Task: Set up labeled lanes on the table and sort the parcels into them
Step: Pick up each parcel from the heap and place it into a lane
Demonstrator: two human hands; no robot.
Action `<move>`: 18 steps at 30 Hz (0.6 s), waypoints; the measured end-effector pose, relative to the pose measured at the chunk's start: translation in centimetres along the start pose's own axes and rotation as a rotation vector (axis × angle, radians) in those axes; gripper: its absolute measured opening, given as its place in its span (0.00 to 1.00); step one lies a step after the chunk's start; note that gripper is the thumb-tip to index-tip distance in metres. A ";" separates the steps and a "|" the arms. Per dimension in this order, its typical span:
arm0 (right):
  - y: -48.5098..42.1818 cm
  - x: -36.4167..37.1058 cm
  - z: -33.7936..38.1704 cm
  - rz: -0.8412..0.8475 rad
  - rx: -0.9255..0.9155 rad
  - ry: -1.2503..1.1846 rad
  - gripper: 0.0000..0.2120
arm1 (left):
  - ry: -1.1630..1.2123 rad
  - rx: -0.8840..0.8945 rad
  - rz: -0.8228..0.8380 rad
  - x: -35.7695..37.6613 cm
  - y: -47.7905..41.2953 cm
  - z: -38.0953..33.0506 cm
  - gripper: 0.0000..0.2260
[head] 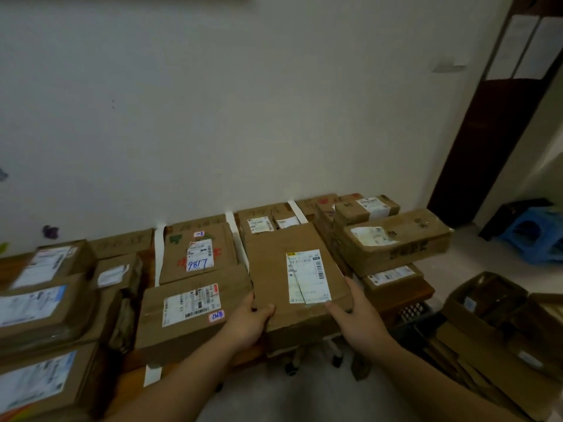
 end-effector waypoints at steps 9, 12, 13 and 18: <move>-5.0 1.0 1.3 0.015 -0.001 0.056 0.27 | -0.010 0.070 -0.054 -1.3 -4.0 -1.4 0.25; -7.2 1.5 1.9 0.006 0.015 0.081 0.29 | -0.023 0.104 -0.032 -2.0 -6.3 -1.8 0.25; -8.0 1.6 1.7 0.003 0.027 0.087 0.29 | -0.023 0.105 -0.027 -2.1 -7.0 -1.9 0.25; -11.1 1.5 0.5 0.044 0.024 0.164 0.30 | -0.054 0.078 0.003 -1.6 -9.6 -1.6 0.27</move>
Point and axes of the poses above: each hand's wrist, its own y-axis away from the middle knuckle, its own x-axis out of the palm, z = x × y, the point moved 4 cm from there along -y, towards the middle knuckle, and after that the axes turned 9 degrees about -y, right-handed, at the moved point
